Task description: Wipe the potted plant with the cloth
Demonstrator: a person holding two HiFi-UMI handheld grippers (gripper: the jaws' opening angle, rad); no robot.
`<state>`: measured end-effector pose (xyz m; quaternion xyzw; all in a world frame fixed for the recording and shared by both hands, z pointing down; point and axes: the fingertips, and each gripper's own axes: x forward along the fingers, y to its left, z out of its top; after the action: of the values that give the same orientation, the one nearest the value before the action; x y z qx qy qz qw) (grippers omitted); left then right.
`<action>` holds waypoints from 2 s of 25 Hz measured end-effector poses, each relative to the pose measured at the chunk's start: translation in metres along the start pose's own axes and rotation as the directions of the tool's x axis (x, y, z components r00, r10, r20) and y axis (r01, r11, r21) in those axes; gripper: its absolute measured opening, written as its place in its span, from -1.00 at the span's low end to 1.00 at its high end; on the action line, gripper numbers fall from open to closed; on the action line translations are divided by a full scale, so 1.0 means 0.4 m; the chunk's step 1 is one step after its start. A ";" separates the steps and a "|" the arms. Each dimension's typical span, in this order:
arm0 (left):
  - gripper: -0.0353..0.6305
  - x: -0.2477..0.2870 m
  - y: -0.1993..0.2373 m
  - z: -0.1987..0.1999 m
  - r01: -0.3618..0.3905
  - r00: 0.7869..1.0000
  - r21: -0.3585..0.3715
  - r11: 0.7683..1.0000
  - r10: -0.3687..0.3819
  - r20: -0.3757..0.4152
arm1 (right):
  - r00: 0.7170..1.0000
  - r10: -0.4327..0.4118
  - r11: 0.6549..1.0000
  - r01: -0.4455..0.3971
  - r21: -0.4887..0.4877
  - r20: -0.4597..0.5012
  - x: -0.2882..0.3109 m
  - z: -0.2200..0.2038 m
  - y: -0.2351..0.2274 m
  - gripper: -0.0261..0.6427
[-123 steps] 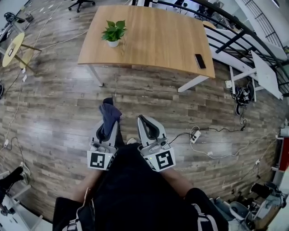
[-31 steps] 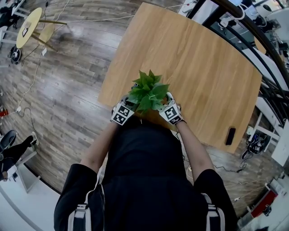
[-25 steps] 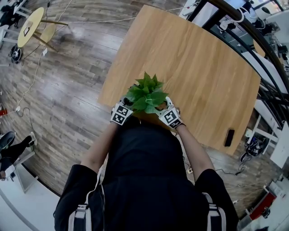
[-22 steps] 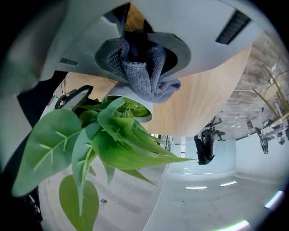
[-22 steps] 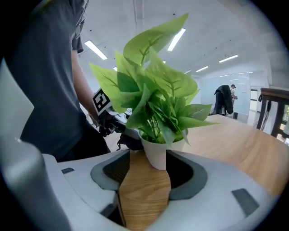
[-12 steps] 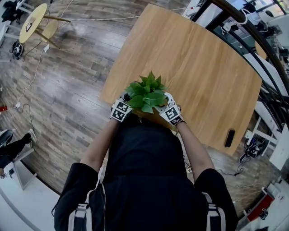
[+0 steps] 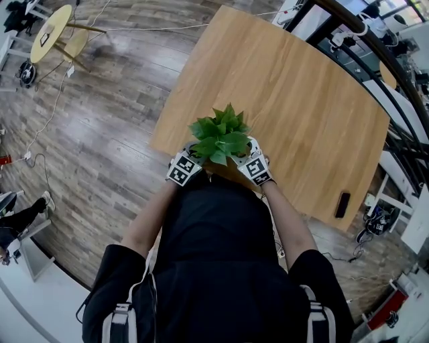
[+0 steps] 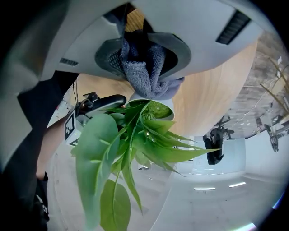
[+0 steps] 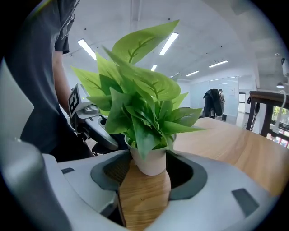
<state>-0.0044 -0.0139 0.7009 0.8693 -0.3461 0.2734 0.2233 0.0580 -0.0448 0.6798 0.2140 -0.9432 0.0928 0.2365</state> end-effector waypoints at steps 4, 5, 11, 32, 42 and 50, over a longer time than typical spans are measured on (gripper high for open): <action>-0.55 -0.003 0.027 0.007 -0.031 0.999 -0.045 0.999 0.032 0.021 | 0.999 0.052 0.998 -0.052 -0.024 -0.012 -0.015 -0.009 0.038 -0.22; -0.55 -0.005 0.034 0.009 -0.035 0.999 -0.050 0.998 0.037 0.025 | 0.997 0.073 0.997 -0.073 -0.019 -0.013 -0.019 -0.012 0.051 -0.22; -0.55 -0.004 0.056 0.014 -0.060 0.997 -0.084 0.995 0.064 0.042 | 0.998 0.041 0.999 -0.041 0.003 -0.048 -0.027 -0.038 0.036 -0.22; -0.55 0.016 -0.033 0.005 0.052 0.998 0.016 0.998 -0.053 0.024 | 0.997 -0.038 0.996 0.033 -0.081 -0.060 -0.003 -0.009 -0.017 -0.22; -0.55 -0.016 0.073 0.041 -0.035 0.992 -0.206 0.978 0.059 0.109 | 0.997 -0.032 0.998 0.028 -0.060 -0.070 -0.026 -0.020 0.021 -0.22; -0.55 -0.001 0.045 0.040 -0.027 0.996 -0.094 0.995 0.035 0.084 | 0.996 -0.043 0.985 0.030 -0.169 -0.074 0.000 0.011 -0.028 -0.21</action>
<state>-0.0126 -0.0350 0.6921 0.8635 -0.3811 0.2229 0.2439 0.0613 -0.0561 0.6768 0.2070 -0.9337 0.0172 0.2917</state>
